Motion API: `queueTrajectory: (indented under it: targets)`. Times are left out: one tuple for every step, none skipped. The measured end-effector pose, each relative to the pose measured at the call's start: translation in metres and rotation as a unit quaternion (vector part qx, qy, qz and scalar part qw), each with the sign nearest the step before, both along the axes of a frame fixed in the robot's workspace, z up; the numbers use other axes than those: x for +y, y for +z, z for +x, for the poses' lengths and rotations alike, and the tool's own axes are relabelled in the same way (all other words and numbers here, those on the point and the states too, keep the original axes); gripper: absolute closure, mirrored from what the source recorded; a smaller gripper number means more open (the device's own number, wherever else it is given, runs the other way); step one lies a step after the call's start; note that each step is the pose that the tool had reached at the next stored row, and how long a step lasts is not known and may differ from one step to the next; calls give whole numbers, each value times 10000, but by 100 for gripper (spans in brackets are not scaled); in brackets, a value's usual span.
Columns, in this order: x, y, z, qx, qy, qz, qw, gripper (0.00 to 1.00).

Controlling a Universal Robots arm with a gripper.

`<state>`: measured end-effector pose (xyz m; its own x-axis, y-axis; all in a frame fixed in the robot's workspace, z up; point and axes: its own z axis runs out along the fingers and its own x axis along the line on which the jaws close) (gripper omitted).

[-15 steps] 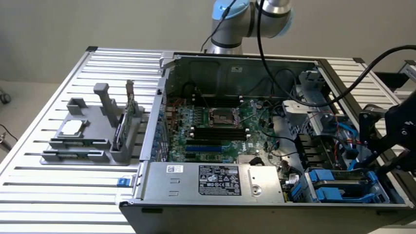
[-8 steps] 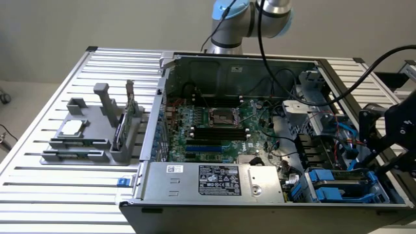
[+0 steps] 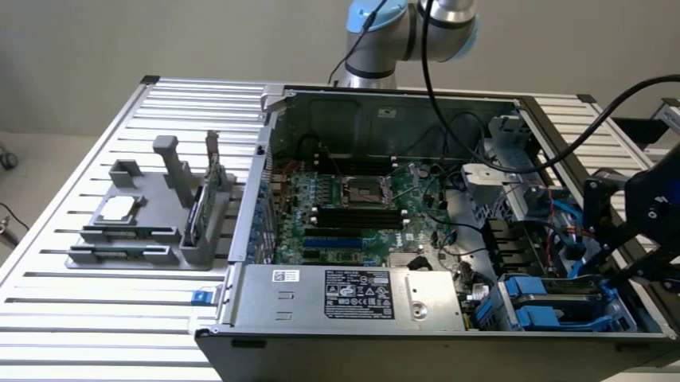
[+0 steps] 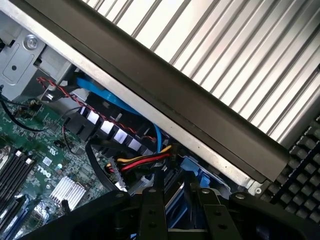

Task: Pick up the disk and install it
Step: 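Insert the first disk wire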

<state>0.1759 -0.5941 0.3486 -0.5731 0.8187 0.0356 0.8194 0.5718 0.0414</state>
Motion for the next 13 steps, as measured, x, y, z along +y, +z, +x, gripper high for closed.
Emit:
queueTrajectory:
  targets:
    - [0, -5, 0, 7, -9, 4, 10000, 69]
    - [0, -10, 0, 14, -17, 8, 10000, 69]
    - [0, -14, 1, 23, -21, 16, 10000, 69]
    - [0, -16, 0, 30, -23, 29, 10000, 69]
    - [0, -18, 0, 35, -24, 42, 10000, 69]
    - [1, -20, 0, 40, -25, 57, 10000, 69]
    - [1, -23, 1, 44, -26, 74, 10000, 69]
    - [1, -25, 4, 48, -26, 90, 9999, 69]
    - [1, -29, 7, 51, -26, 105, 9999, 69]
    - [1, -32, 11, 55, -27, 120, 9999, 69]
    - [1, -36, 17, 60, -28, 136, 9999, 69]
    - [1, -40, 23, 63, -29, 150, 9999, 69]
    - [1, -45, 27, 66, -32, 166, 9998, 69]
